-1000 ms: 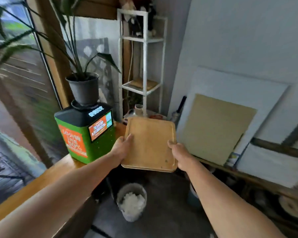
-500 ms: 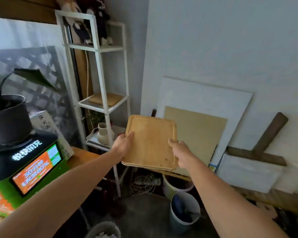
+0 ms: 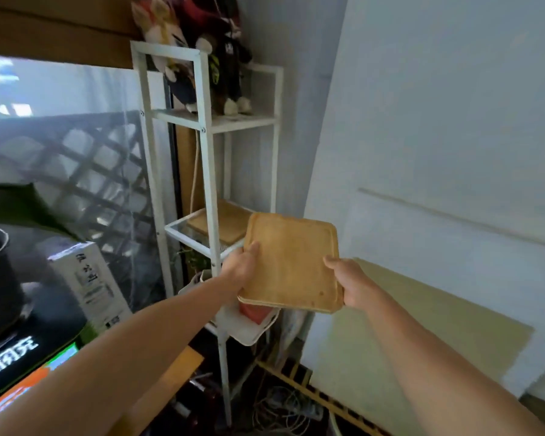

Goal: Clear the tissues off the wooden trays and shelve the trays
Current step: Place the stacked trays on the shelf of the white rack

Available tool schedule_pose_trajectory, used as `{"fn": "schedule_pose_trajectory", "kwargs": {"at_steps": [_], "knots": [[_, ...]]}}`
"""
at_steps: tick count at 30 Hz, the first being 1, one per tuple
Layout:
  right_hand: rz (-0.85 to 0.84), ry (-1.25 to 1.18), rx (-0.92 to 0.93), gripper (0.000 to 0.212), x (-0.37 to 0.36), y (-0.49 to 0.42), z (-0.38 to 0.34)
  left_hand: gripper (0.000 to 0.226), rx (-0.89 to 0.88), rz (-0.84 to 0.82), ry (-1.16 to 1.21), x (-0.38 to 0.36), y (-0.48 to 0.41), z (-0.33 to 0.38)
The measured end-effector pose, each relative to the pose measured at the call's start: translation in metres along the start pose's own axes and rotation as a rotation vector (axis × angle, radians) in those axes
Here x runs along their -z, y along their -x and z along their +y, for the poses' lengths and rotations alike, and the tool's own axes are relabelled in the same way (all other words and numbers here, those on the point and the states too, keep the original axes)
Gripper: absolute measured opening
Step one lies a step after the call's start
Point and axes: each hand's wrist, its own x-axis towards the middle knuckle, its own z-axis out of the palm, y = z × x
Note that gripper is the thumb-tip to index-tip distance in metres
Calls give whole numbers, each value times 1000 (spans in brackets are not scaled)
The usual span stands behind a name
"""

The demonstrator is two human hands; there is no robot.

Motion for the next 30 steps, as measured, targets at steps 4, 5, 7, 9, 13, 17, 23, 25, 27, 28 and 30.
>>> {"fn": "schedule_pose_trajectory", "kwargs": {"at_steps": [4, 5, 7, 9, 13, 17, 23, 25, 27, 28, 30], "knots": [[-62, 55, -24, 50, -14, -70, -29, 66, 19, 75, -48, -3, -50, 7], [-75, 98, -21, 54, -17, -90, -37, 65, 23, 89, -41, -6, -63, 8], [-87, 214, 3, 61, -24, -132, -55, 63, 38, 131, -25, -14, -88, 10], [-123, 310, 44, 63, -36, -173, -74, 65, 65, 190, 19, -22, -115, 15], [-218, 457, 135, 59, -75, -253, -109, 65, 180, 368, 141, -27, -165, 25], [-301, 607, 186, 58, -121, -314, -128, 60, 253, 502, 203, -16, -208, 24], [-370, 736, 228, 60, -184, -378, -127, 36, 269, 705, 49, -10, -246, 15], [-391, 800, 226, 60, -201, -394, -125, 34, 335, 770, -61, -4, -257, 12], [-420, 843, 238, 59, -216, -407, -123, 34, 385, 818, -94, 4, -268, 12], [-432, 857, 248, 56, -223, -413, -123, 35, 408, 826, -120, 7, -274, 11], [-451, 872, 258, 52, -237, -424, -123, 37, 466, 822, -165, 15, -285, 12]]}}
